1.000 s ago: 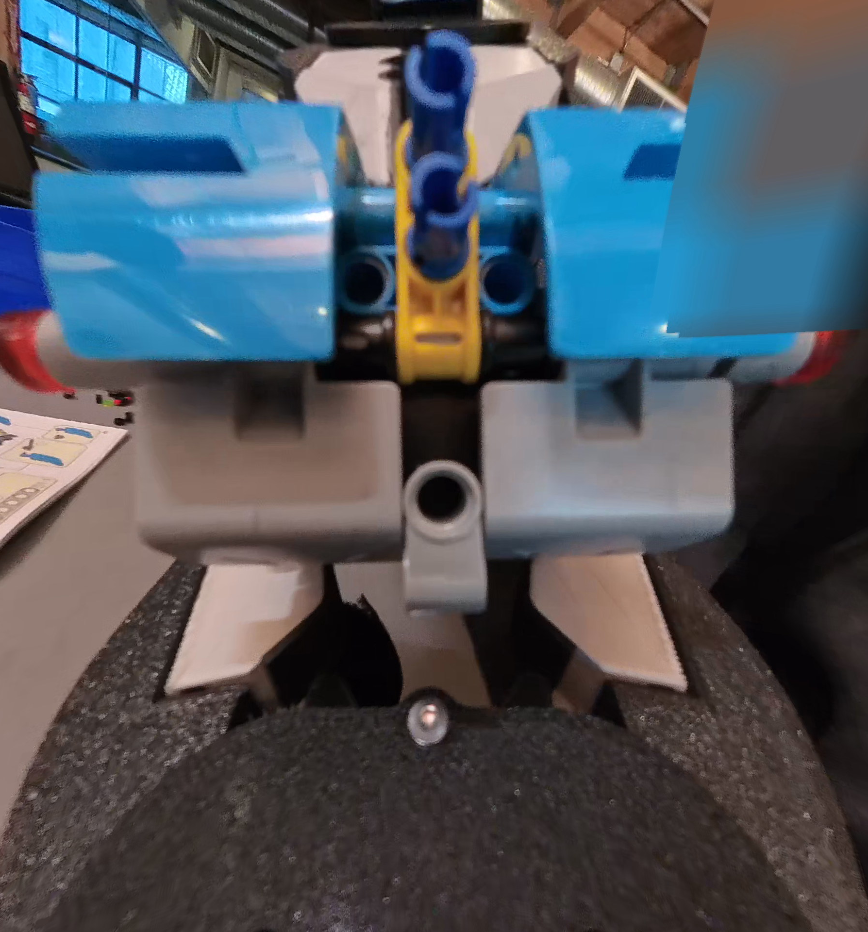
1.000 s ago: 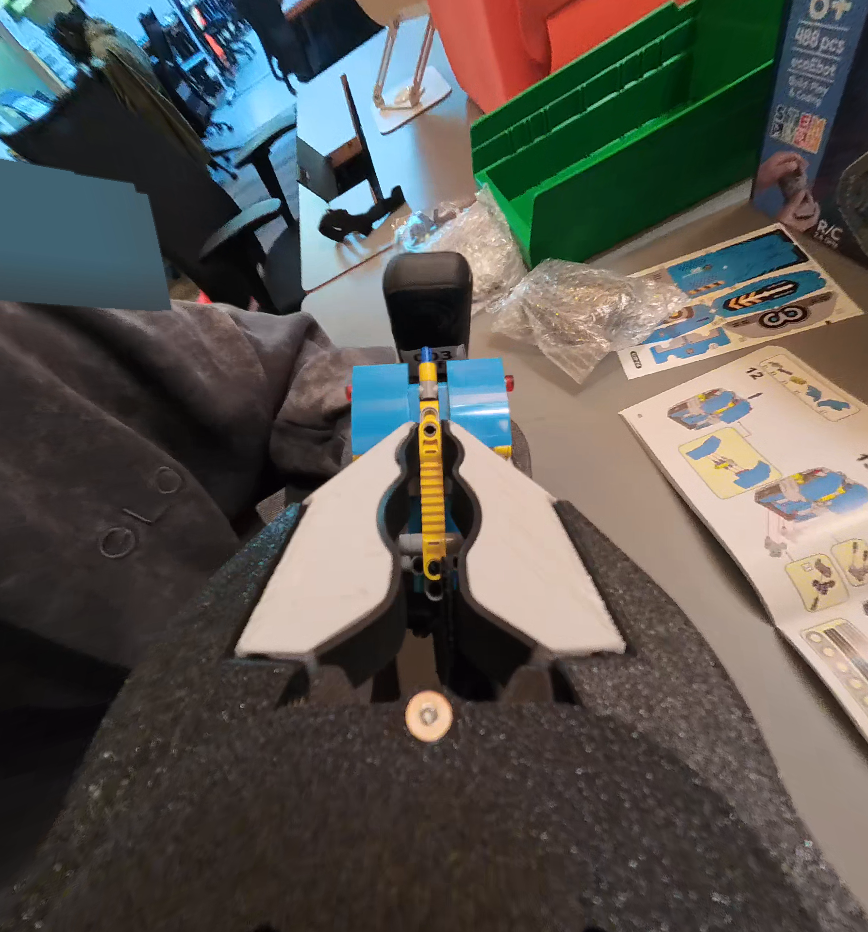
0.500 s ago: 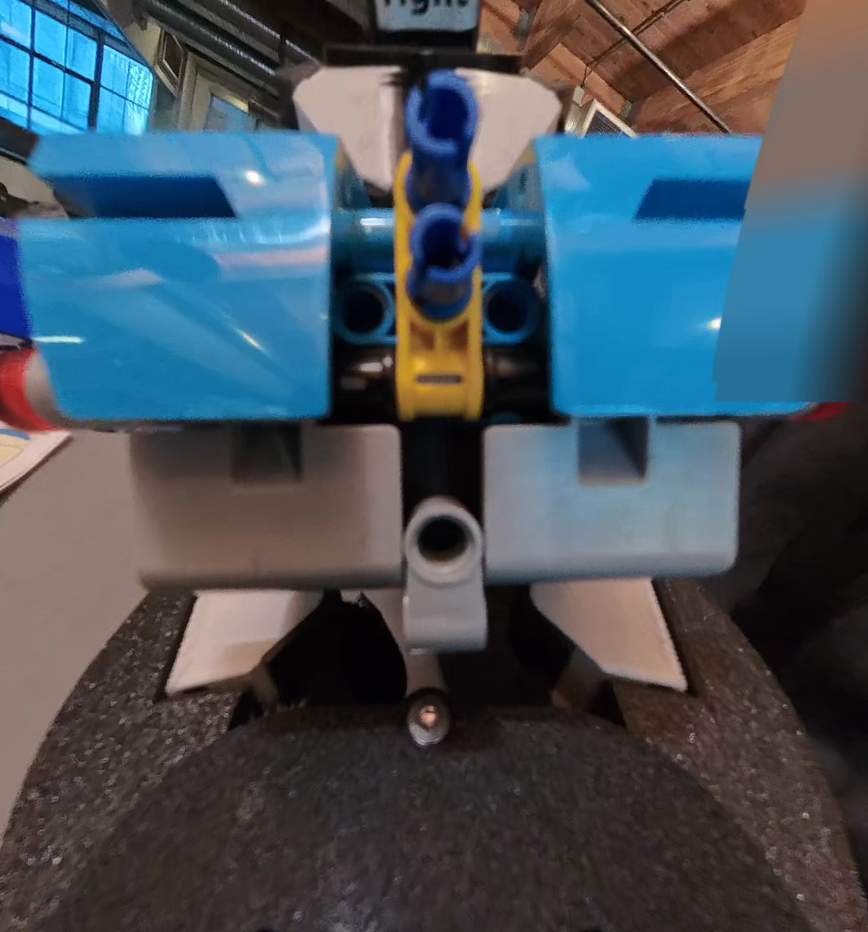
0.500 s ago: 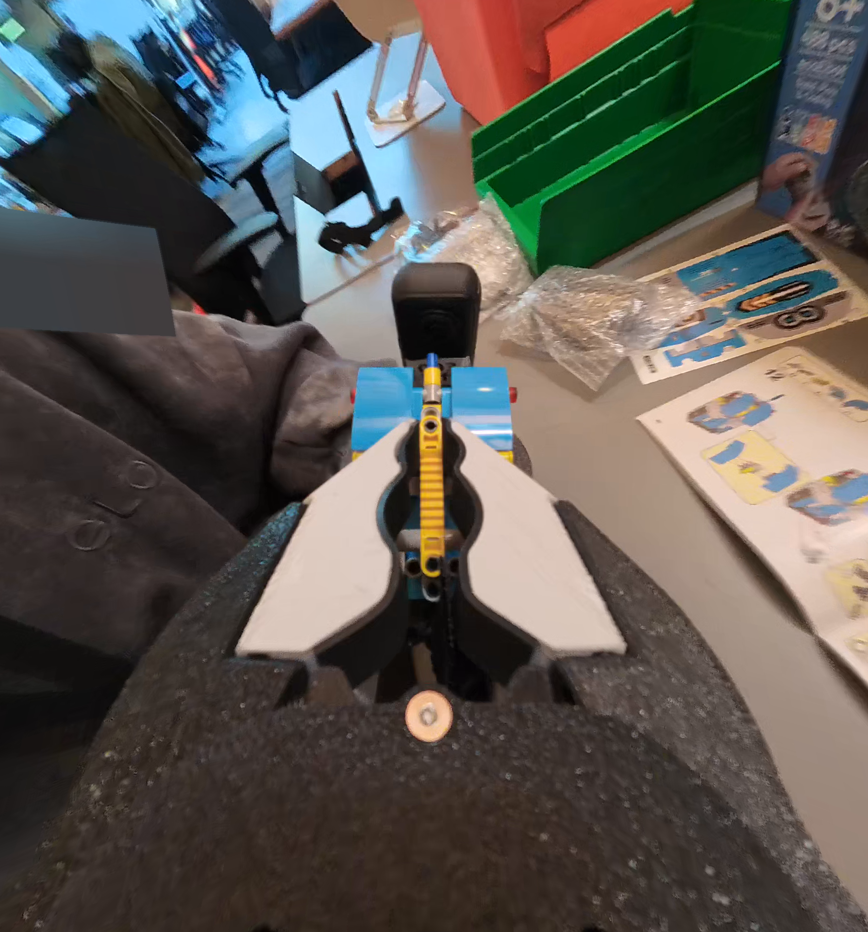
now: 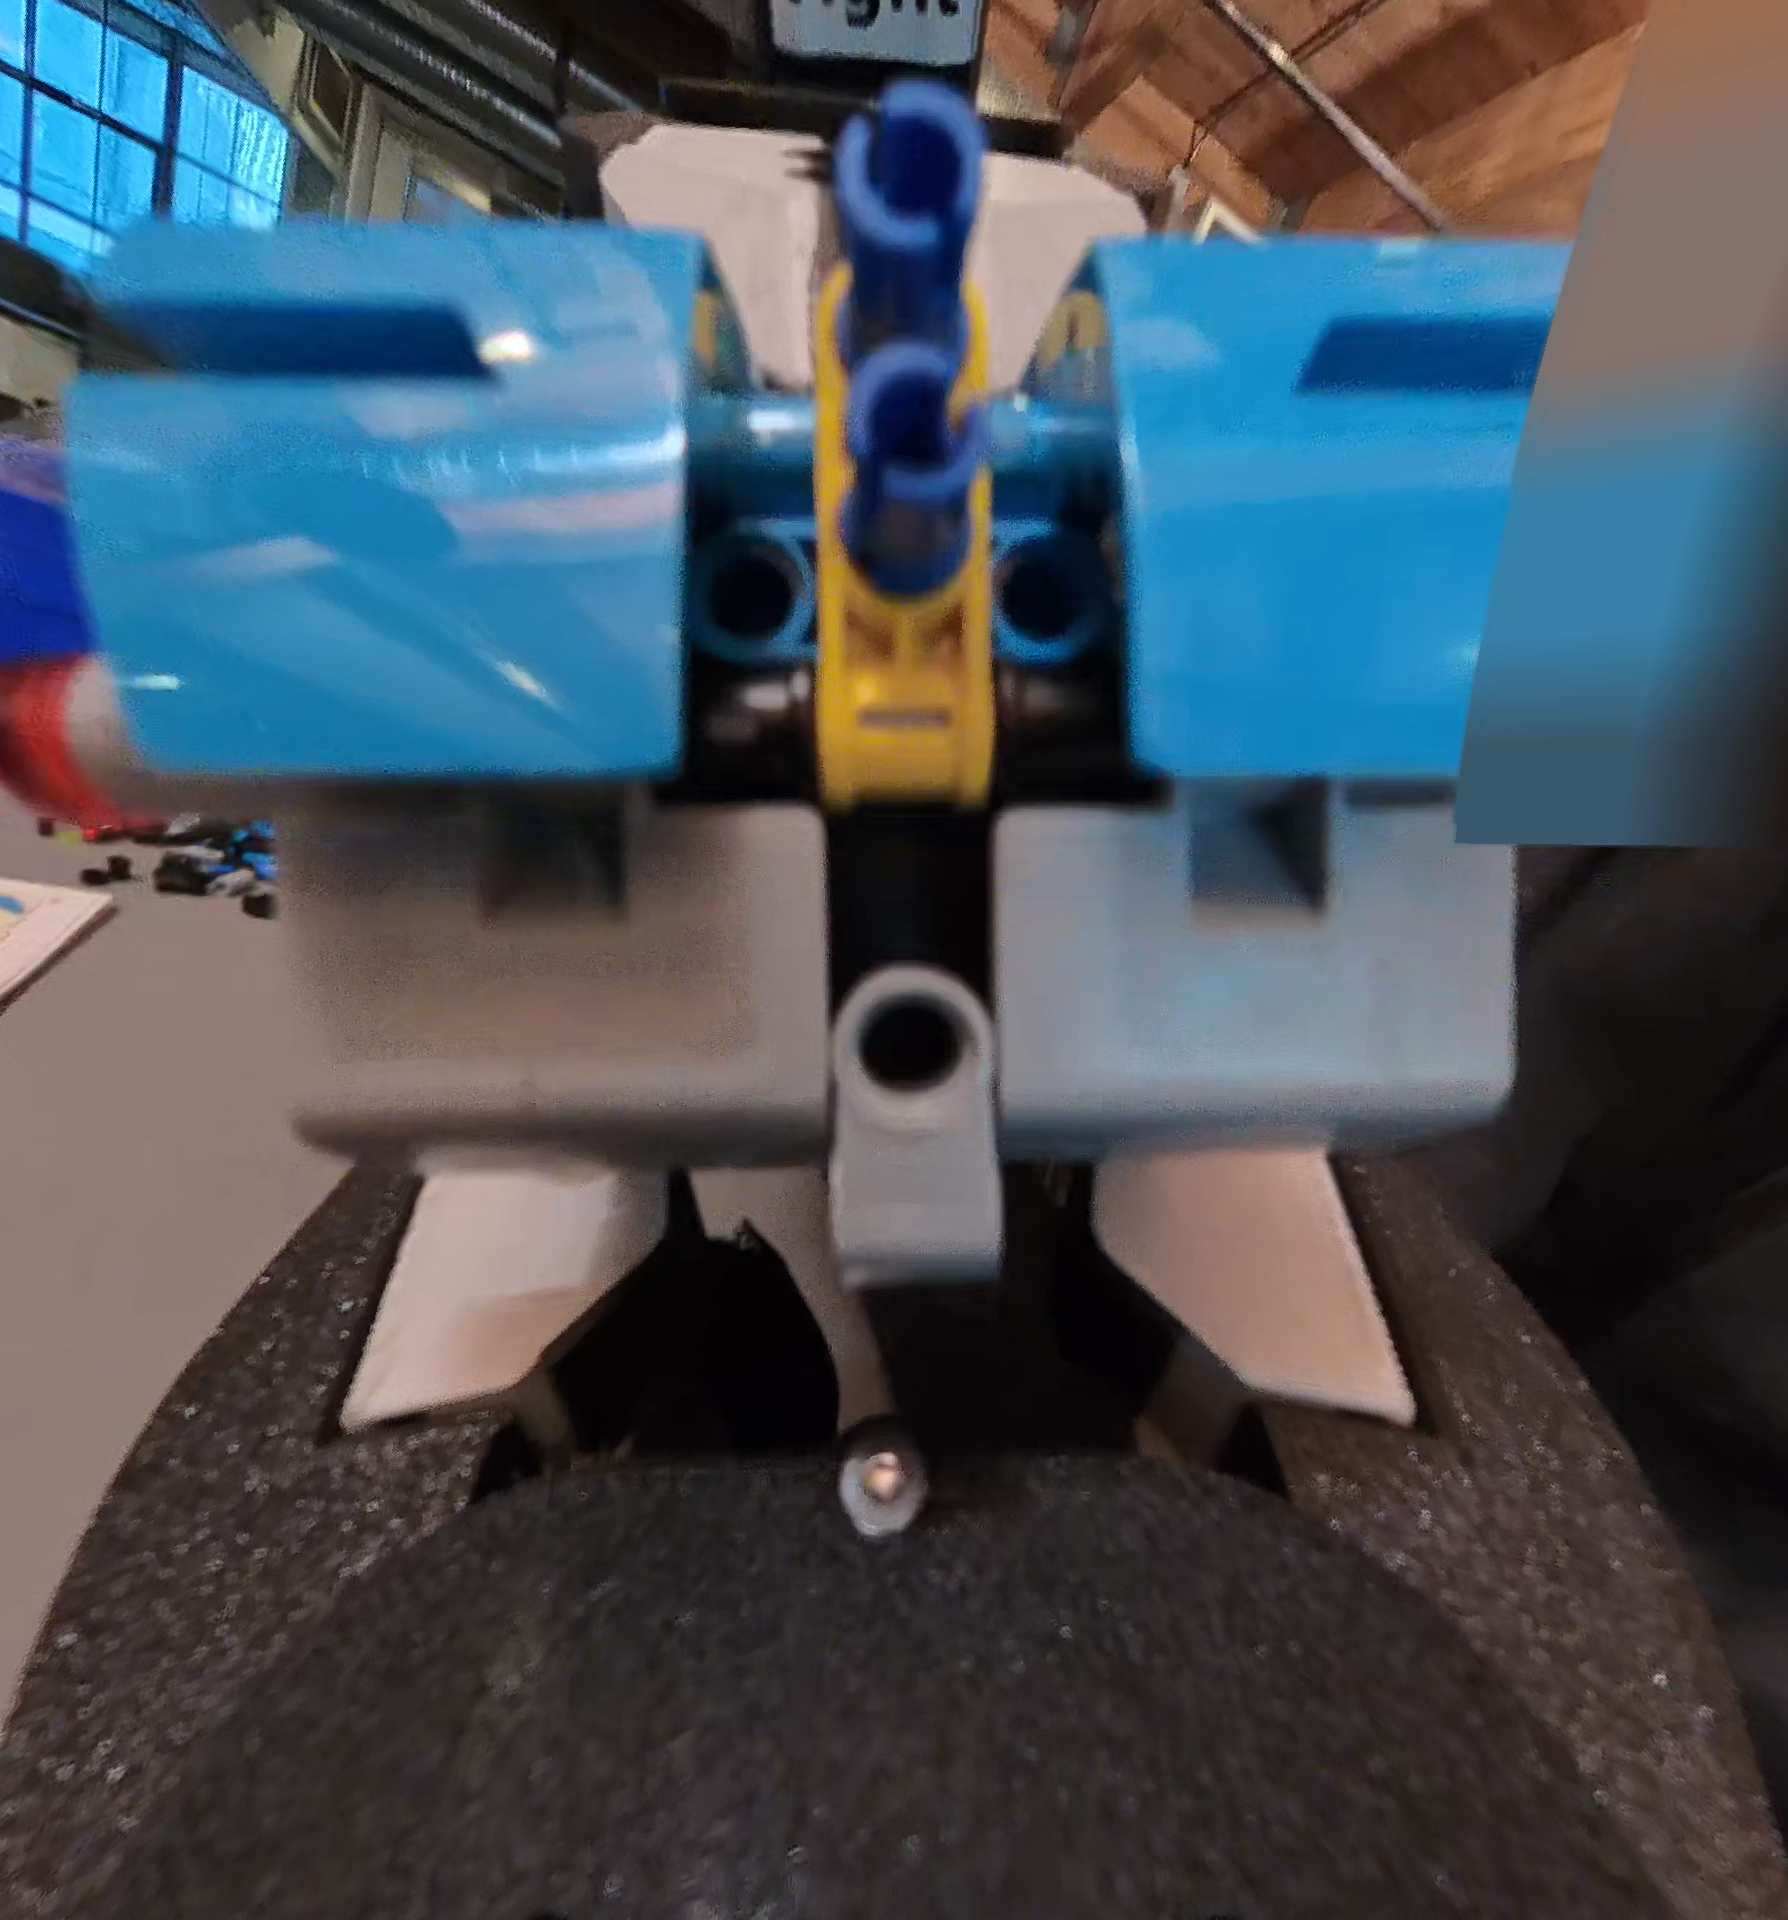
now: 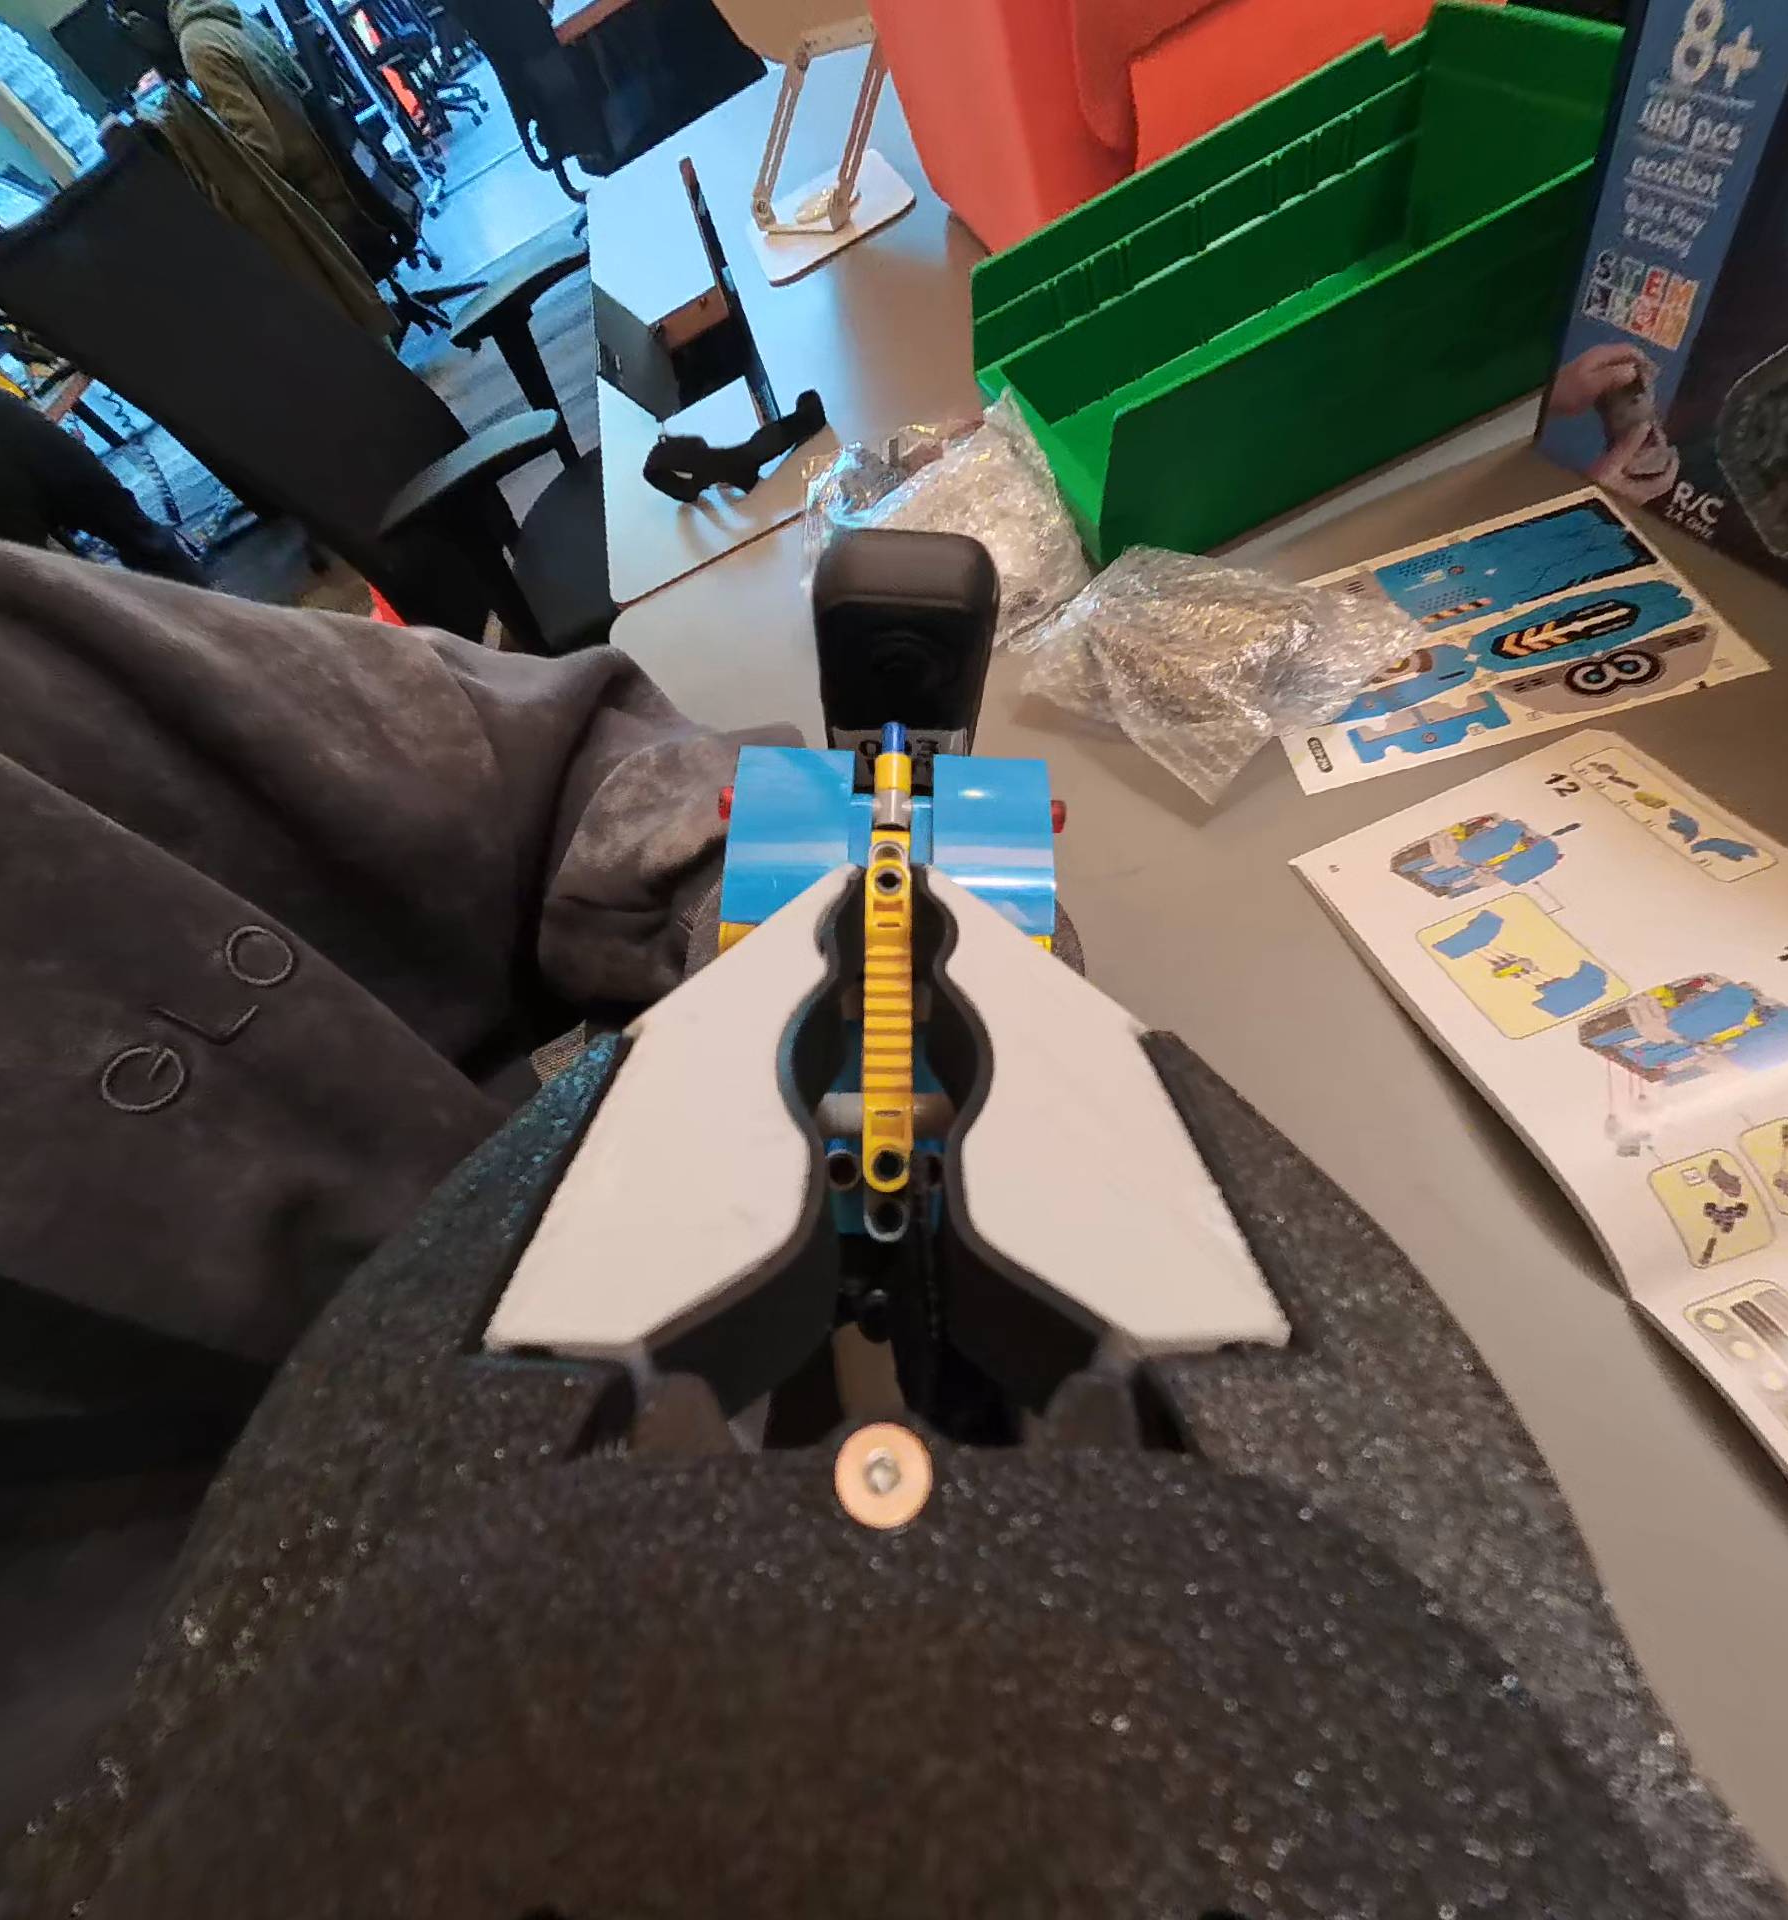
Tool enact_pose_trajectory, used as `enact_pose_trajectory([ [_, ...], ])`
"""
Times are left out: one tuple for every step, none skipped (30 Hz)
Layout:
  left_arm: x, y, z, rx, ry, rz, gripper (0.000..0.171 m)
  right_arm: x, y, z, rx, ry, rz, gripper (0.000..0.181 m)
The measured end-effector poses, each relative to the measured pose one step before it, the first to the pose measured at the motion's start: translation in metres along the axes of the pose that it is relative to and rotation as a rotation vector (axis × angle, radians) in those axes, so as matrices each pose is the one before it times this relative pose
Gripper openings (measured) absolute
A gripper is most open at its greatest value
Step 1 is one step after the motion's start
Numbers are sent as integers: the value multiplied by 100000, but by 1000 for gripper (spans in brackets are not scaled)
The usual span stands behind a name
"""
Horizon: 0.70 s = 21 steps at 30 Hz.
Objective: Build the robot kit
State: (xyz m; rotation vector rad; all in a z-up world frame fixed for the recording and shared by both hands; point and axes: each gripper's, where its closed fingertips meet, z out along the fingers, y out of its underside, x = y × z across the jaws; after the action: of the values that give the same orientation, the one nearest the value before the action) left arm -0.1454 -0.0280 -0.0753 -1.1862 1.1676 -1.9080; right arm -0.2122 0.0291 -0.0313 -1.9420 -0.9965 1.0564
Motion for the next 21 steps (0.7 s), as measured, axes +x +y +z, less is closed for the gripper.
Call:
enact_pose_trajectory([
  [147, -381, -107, 1465, 917, -777, 77, -13, -391, -131, 930, 864, -1021, 7],
  [97, -154, -82, 488, 446, -129, 76, -42, -211, -85, -159, 1109, -1264, 6],
  [6, 15, -60, -78, -331, 619, 76, 10, -87, -98, -1394, 1098, -783, 9],
  [13, -27, -56, 283, -159, 226, 77, -90, -57, -135, -1236, 167, -967, 19],
  [8, -167, -89, 775, 258, -692, 76, -124, -34, -127, -829, -338, -22, 21],
  [-67, -216, -136, 966, -21, -667, 76, 80, -115, -133, 206, 568, 427, 23],
  [-132, -191, -177, 751, -434, -370, 77, 89, 3, -125, 36, 371, 500, 26],
  [-128, -167, -177, 638, -355, -396, 76, 140, 160, -180, -1188, 403, 602, 28],
  [-78, -112, -129, 268, -226, -292, 76, 82, 118, -277, -1101, -47, 223, 28],
  [-54, -5, -51, -337, -323, 188, 76, -44, -40, -232, 36, -591, -88, 24],
  [5, 44, 13, -574, -140, 501, 77, -127, 59, -3, -520, -944, -293, 20],
  [62, 77, 65, -661, 114, 373, 76, 112, 330, 230, -2612, 565, -517, 16],
  [56, 107, 71, -651, 64, 244, 77, 298, 245, 285, -2272, 2012, -1108, 11],
  [14, 100, 31, -344, -54, 164, 77, 1, 76, 246, -898, 195, -1209, 8],
  [0, -1, -17, 157, -67, 55, 76, -31, -29, 106, -371, -500, 212, 8],
  [-46, 57, -35, -598, -337, 144, 76, -26, 42, 2, -728, -866, 1129, 8],
  [-102, 216, 21, -1355, -818, 455, 76, -31, 237, 3, -1517, -611, 693, 8],
  [-62, 229, 58, -900, -473, 153, 76, -5, 240, 67, -1177, 264, -429, 8],
  [-29, 179, 57, -189, 115, -752, 76, 30, 204, 101, -770, 563, 142, 8],
  [-15, 208, 64, -429, 495, -1197, 75, 77, 190, 85, -558, 413, 848, 8],
  [-5, 252, 82, -881, 467, -906, 75, 49, 274, 20, -1078, -591, 1417, 7],
])
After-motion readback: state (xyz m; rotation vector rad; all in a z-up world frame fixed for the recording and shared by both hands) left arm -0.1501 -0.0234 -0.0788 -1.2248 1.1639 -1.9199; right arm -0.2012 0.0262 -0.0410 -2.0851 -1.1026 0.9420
